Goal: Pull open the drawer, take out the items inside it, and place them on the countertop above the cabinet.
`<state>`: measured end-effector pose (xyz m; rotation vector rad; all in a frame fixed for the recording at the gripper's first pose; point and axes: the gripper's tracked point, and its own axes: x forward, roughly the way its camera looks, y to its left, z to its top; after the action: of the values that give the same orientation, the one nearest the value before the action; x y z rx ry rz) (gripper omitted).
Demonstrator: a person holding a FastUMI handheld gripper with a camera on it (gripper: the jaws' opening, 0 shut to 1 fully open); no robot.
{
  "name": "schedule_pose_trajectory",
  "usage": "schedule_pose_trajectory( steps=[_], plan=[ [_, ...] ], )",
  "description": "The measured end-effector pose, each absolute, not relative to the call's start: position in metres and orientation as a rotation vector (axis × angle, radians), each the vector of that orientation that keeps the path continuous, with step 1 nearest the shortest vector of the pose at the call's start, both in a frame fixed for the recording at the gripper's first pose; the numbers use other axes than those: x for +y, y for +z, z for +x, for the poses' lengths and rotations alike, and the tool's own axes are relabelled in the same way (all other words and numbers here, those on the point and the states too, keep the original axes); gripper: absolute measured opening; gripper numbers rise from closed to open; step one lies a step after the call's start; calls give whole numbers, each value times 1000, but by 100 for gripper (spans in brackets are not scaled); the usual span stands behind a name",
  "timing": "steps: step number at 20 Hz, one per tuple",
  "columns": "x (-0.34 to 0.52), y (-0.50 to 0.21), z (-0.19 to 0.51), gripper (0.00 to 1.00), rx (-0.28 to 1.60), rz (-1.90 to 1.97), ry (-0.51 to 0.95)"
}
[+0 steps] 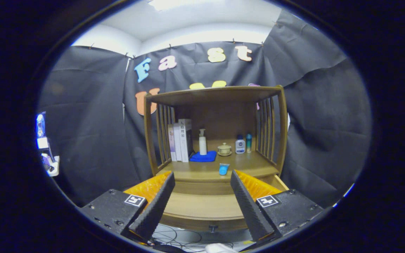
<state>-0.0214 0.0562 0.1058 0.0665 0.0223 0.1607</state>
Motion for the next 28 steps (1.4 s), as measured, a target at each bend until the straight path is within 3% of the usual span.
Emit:
schedule_pose_trajectory(
  steps=[10,19,28],
  plan=[
    [12,-17,-40,100,86,46,-32],
    [31,-107,2,100,229,38,0],
    [43,-118,36,100,230,26,16]
  ],
)
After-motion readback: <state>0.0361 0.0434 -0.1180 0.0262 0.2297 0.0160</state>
